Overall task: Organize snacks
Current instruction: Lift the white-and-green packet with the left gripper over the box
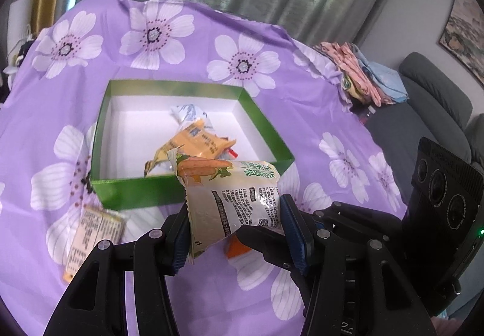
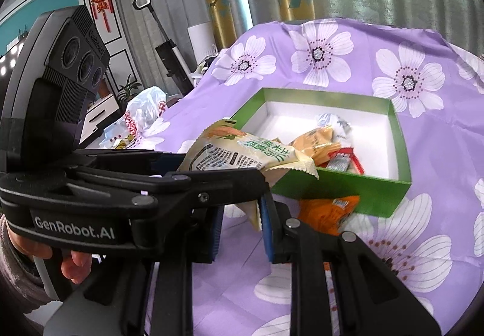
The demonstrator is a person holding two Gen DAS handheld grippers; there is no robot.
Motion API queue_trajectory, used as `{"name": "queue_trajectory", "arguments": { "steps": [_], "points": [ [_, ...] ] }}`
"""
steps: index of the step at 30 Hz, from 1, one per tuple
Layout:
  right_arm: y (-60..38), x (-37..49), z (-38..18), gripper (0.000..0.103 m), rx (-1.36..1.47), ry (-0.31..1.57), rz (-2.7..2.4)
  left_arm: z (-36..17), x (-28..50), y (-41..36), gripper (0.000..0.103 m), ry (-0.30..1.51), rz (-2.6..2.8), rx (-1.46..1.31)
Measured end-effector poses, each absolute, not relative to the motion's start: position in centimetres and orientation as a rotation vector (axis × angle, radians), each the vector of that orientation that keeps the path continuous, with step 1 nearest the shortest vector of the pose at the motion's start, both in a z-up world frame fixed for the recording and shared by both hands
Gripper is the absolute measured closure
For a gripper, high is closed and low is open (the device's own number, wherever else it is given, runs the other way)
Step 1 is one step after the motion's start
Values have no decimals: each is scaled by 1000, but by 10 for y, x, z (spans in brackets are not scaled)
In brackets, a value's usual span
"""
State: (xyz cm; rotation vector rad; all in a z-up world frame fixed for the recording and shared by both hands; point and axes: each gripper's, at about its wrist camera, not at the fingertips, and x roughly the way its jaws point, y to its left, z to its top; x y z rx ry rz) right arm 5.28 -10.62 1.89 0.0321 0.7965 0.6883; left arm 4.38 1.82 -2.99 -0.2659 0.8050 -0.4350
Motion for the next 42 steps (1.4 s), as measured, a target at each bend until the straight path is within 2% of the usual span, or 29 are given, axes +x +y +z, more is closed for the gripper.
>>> {"name": "queue_trajectory", "arguments": {
  "steps": [18,42],
  "points": [
    [-117,105,19,80,42,767,647,-23,100,5,49,794,-450,-235],
    [-116,162,-15,80,51,864,609,-60,162,8,49,900,-440,-296]
  ]
}}
